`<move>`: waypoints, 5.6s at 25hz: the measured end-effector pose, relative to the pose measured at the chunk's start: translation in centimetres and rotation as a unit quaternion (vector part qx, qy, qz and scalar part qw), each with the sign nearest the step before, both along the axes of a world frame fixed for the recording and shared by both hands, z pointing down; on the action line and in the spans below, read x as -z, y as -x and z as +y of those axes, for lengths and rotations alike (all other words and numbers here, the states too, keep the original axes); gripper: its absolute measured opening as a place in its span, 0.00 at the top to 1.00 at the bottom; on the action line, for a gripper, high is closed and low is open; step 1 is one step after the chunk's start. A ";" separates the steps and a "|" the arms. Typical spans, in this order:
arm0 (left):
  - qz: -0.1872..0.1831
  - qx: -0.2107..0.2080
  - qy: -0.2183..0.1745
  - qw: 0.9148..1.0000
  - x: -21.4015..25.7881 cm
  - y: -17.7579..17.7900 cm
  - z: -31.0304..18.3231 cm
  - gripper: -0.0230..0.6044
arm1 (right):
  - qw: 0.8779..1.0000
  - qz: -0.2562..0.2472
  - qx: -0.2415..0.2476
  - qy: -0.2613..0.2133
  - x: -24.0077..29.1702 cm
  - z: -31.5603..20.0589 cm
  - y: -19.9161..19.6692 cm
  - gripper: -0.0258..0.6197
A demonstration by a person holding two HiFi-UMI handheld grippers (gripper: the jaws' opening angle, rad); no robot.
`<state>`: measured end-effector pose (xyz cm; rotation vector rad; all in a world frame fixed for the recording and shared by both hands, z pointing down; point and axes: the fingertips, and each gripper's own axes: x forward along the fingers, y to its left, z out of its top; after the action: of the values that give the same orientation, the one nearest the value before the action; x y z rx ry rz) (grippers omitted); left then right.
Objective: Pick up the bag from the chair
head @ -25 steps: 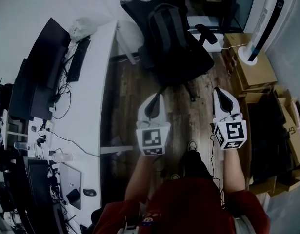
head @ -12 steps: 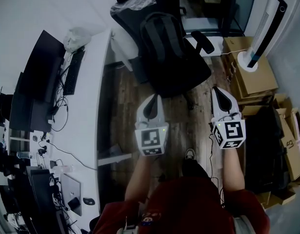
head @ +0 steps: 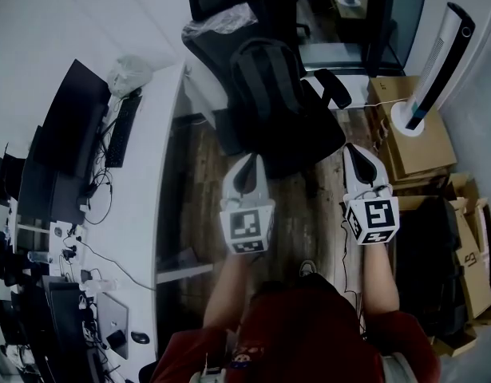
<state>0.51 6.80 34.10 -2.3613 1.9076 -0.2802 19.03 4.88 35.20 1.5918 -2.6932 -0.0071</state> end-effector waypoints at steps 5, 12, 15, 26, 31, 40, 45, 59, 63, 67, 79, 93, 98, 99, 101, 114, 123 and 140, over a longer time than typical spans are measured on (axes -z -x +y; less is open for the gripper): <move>0.001 0.007 -0.004 1.000 0.4 0.1 -1.3 0.97 | 1.000 -0.001 0.000 -0.007 0.6 -1.4 -0.4 0.96; 0.001 0.008 -0.014 1.000 0.6 1.2 -3.1 0.97 | 1.000 0.002 0.008 -0.015 0.9 -3.5 0.9 0.96; 0.002 0.008 -0.017 1.000 0.6 2.1 -4.5 0.97 | 1.000 0.012 0.015 -0.017 0.8 -4.9 2.0 0.96; 0.016 0.014 -0.013 1.000 -0.2 7.0 -13.4 0.97 | 0.999 0.029 0.021 -0.010 0.2 -13.4 6.9 0.96; 0.018 0.014 -0.013 1.000 -0.4 10.0 -18.8 0.97 | 0.999 0.042 0.024 -0.004 0.0 -18.6 10.4 0.96; 0.037 0.020 0.005 0.999 -2.1 15.1 -26.9 0.97 | 0.998 0.061 0.028 0.012 -1.0 -27.1 15.3 0.96; 0.038 0.016 0.011 0.999 -2.9 16.8 -30.7 0.97 | 0.997 0.066 0.027 0.018 -1.5 -30.7 17.3 0.96; 0.044 -0.003 -0.005 0.999 -2.2 18.9 -37.0 0.97 | 0.997 0.069 0.014 0.008 -0.8 -36.6 20.0 0.96; 0.039 -0.003 -0.008 0.999 -2.0 18.7 -37.8 0.97 | 0.998 0.068 0.014 0.001 -0.5 -37.6 19.9 0.96; 0.034 0.002 -0.014 0.999 -1.9 18.0 -39.2 0.97 | 0.998 0.063 0.019 -0.004 -0.6 -39.2 19.1 0.96; 0.028 0.058 -0.013 0.998 -1.6 16.8 -46.8 0.96 | 0.997 0.046 0.064 -0.002 -0.9 -49.0 17.3 0.96; 0.029 0.083 0.003 0.996 -2.7 16.0 -52.2 0.95 | 0.994 0.038 0.103 0.014 -2.0 -55.3 17.7 0.96; 0.022 0.090 0.012 0.996 -3.7 16.3 -52.9 0.92 | 0.992 0.047 0.114 0.020 -3.0 -56.1 18.3 0.95; 0.021 0.089 0.016 0.996 -4.1 16.4 -53.0 0.90 | 0.992 0.050 0.117 0.023 -3.4 -56.2 18.5 0.95; 0.019 0.086 0.028 0.996 -5.1 16.5 -53.3 0.87 | 0.990 0.053 0.125 0.031 -4.1 -56.5 18.8 0.90; 0.018 0.074 0.081 0.994 -11.1 16.6 -55.8 0.51 | 0.976 0.087 0.180 0.088 -9.9 -58.7 20.8 0.59; 0.015 0.068 0.125 0.990 -15.3 16.4 -57.7 0.41 | 0.965 0.101 0.202 0.131 -14.5 -60.3 21.6 0.48; 0.030 0.084 0.129 0.988 -18.1 17.1 -60.1 0.42 | 0.959 0.122 0.216 0.139 -18.0 -62.4 23.1 0.45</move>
<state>-16.62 -53.34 52.20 -2.3870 2.2265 -0.5021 -4.10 -57.55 53.23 0.8501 -2.6396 0.1528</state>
